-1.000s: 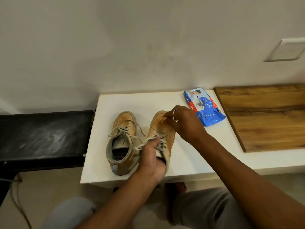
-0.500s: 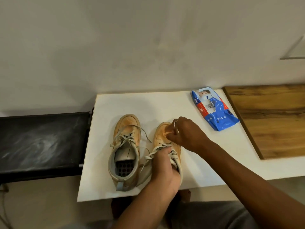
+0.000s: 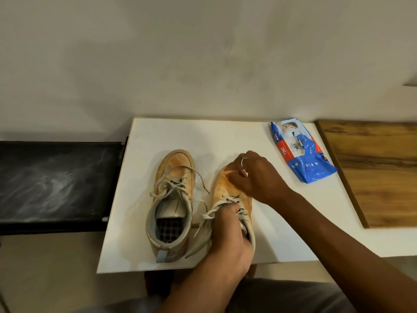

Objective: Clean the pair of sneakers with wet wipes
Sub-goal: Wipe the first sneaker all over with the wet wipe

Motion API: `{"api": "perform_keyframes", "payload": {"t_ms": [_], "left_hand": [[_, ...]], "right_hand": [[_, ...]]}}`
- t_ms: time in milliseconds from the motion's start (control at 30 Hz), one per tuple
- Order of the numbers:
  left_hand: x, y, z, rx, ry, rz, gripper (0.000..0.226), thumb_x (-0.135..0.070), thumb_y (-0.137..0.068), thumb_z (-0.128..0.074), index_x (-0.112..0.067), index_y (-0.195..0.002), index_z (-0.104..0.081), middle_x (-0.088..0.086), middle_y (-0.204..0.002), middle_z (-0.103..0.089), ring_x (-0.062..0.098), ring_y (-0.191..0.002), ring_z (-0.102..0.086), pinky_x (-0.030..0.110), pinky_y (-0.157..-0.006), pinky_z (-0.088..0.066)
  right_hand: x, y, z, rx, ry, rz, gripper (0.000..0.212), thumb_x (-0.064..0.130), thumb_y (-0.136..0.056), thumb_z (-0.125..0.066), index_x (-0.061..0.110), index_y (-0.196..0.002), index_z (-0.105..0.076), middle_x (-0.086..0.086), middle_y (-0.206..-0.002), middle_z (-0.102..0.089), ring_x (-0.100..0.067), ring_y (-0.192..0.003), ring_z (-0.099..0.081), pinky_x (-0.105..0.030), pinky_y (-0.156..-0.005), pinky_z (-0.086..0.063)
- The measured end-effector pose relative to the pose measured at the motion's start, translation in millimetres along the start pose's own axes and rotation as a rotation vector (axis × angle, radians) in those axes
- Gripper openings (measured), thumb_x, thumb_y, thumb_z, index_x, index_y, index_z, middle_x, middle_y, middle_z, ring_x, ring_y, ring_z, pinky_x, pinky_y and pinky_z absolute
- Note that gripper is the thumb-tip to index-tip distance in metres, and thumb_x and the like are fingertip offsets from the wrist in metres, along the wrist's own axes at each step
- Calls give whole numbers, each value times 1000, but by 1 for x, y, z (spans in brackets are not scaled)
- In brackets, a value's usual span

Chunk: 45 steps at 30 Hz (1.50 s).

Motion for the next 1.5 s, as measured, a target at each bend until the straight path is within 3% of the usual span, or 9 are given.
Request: {"api": "perform_keyframes", "payload": {"t_ms": [133,300,600,767,900,1033,1233,1400,1500], "left_hand": [[-1,-2,1,-9,-9,-10,15,-18,-92,-57,-14,-105,-65,14,-99,-69,28,-91,-65,38,-86,-54],[-1,2,-1,-21,28,-1,15,-16,-92,-56,-13,-106,-61,14,-104,-66,31,-99,-62,44,-98,-48],[-1,-1,1,-54,7,14,10,-19,-91,-59,-14,-99,-62,16,-101,-67,32,-96,-64,45,-92,-52],[0,-1,2,-34,-3,27,22,-24,-89,-59,-15,-109,-62,15,-101,-69,32,-95,-65,43,-83,-54],[0,-1,2,-41,9,23,21,-21,-90,-60,-15,-110,-60,14,-102,-68,31,-93,-64,38,-71,-54],[-1,-2,1,-24,-1,1,21,-18,-91,-57,-13,-110,-63,16,-103,-69,33,-97,-65,45,-90,-53],[-1,-2,1,-21,-3,-6,18,-18,-92,-57,-14,-109,-61,16,-104,-68,32,-95,-65,45,-90,-53],[0,-6,1,-19,1,0,21,-18,-90,-57,-12,-109,-64,17,-103,-70,34,-97,-66,46,-92,-52],[0,-5,0,-22,3,12,19,-19,-91,-58,-12,-109,-62,16,-102,-69,33,-94,-65,41,-80,-54]], "right_hand": [[9,2,-11,219,-50,88,27,38,-85,-61,14,-92,-72,1,-91,-64,-9,-86,-56,-33,-73,-51],[-3,-5,4,41,49,-25,31,37,-93,-60,8,-102,-70,-4,-99,-62,-15,-89,-57,-36,-75,-53],[-11,-2,7,35,41,-51,31,39,-90,-63,11,-101,-69,1,-96,-61,-11,-84,-55,-28,-70,-51],[-8,9,-7,251,-20,5,43,54,-83,-56,19,-101,-73,3,-97,-63,-10,-86,-58,-31,-73,-54],[-15,5,8,61,68,-86,33,42,-89,-64,15,-107,-69,5,-98,-59,-10,-84,-55,-20,-68,-47],[-9,11,-2,255,40,-84,35,45,-84,-69,13,-99,-67,1,-94,-59,-15,-82,-57,-30,-70,-53],[-3,4,13,17,177,-60,27,38,-87,-67,14,-100,-71,3,-91,-59,-9,-80,-51,-23,-64,-44],[-9,12,0,290,63,-155,36,48,-82,-70,18,-100,-63,3,-96,-58,-14,-86,-57,-27,-72,-51],[-12,6,10,167,181,-134,38,46,-85,-67,16,-108,-67,4,-100,-59,-12,-86,-56,-25,-71,-50]]}}
Point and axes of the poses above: each hand's wrist, its own y-axis away from the middle knuckle, its own z-axis out of the back of the hand, x = y × z, the point moved 4 cm from there along -y, towards the middle knuckle
